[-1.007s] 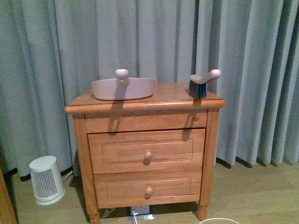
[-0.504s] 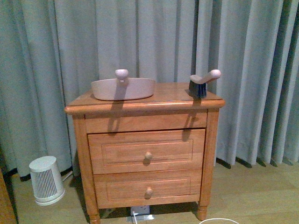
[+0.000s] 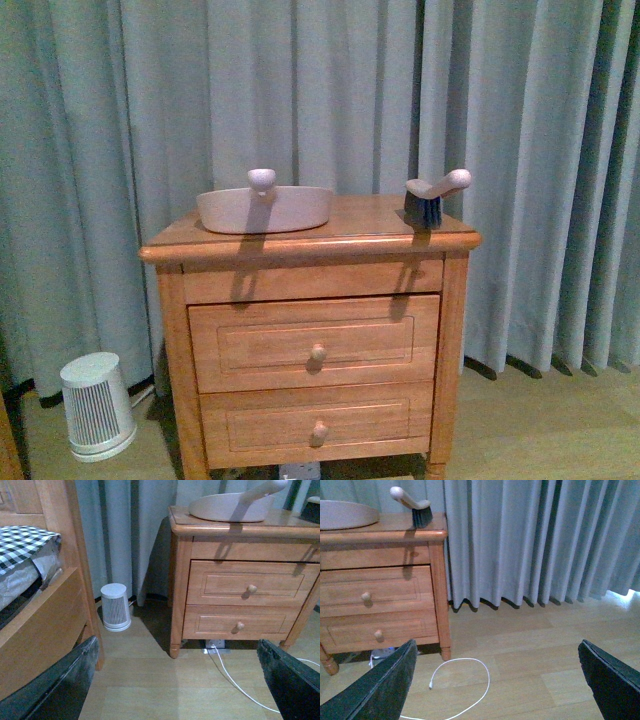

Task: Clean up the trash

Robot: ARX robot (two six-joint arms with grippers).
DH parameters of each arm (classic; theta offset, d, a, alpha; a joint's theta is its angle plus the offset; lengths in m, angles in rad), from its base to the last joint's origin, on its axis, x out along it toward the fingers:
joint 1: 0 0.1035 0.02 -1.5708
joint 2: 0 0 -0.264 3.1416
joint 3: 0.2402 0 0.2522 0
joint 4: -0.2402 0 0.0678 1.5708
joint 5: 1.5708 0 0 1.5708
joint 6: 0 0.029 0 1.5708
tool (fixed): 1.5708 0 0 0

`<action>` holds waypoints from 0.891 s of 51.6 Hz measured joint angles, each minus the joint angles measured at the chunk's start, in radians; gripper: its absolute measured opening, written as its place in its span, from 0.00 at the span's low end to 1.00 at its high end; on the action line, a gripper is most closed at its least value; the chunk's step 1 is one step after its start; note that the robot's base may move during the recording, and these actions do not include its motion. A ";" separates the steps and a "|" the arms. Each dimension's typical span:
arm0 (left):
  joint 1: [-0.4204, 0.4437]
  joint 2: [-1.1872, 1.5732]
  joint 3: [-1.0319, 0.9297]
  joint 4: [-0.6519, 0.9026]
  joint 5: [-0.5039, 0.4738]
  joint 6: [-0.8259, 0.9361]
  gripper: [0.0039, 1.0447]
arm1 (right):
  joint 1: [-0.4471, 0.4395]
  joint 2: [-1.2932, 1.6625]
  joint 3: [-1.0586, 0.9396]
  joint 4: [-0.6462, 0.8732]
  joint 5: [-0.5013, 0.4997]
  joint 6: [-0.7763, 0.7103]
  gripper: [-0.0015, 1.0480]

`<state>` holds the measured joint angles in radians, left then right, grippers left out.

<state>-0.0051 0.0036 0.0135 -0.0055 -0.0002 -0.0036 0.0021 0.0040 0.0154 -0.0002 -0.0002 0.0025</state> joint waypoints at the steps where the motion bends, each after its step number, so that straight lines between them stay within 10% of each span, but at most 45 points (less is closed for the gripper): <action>1: 0.000 0.000 0.000 0.000 0.000 0.000 0.93 | 0.000 0.000 0.000 0.000 0.000 0.000 0.93; 46: 0.000 0.000 0.000 0.000 0.000 0.000 0.93 | 0.000 0.000 0.000 0.000 0.000 0.000 0.93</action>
<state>-0.0051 0.0032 0.0135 -0.0055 -0.0002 -0.0036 0.0017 0.0044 0.0154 -0.0002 -0.0002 0.0029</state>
